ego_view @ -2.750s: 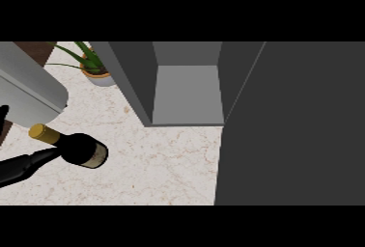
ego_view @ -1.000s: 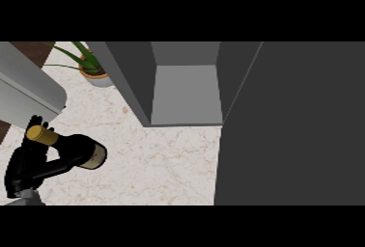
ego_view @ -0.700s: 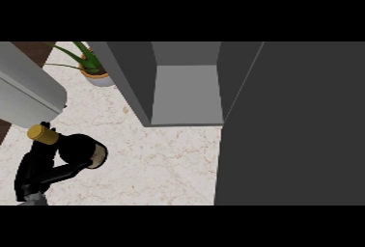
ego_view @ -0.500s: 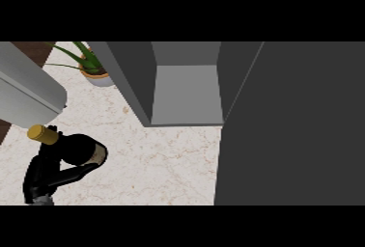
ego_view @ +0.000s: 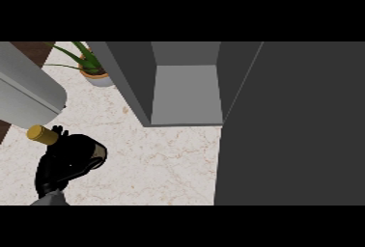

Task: Pick up the wine, place it into the cabinet and close the cabinet

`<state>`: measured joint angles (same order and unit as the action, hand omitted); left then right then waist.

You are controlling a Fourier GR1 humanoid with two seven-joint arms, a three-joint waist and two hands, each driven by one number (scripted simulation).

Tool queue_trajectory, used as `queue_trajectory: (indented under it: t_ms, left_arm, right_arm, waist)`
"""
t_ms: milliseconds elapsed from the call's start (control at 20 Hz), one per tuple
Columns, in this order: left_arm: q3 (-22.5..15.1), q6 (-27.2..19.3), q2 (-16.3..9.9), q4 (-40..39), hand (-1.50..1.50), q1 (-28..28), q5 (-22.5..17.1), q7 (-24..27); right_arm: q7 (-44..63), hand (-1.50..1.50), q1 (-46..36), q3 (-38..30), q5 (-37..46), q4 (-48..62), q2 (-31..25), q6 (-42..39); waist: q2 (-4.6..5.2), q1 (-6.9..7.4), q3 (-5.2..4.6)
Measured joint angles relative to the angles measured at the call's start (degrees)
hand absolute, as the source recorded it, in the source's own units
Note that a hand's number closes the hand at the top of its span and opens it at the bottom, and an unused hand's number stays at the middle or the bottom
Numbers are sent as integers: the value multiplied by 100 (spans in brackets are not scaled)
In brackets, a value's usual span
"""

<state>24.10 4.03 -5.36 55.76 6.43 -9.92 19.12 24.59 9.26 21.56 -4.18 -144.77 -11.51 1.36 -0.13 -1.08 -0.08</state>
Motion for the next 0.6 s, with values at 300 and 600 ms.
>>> queue_trajectory:
  t_ms: [300, 600]
  left_arm:
    - [237, 218, 74, -290, -150, 182, -462, 166]
    - [310, 377, 36, -777, -150, 491, -653, 334]
  right_arm:
    - [173, -150, -219, -176, -13, 17, -15, 28]
    - [247, -150, -234, -71, -13, 4, -8, 42]
  waist:
    - [0, 25, 3]
    - [-4, 3, 7]
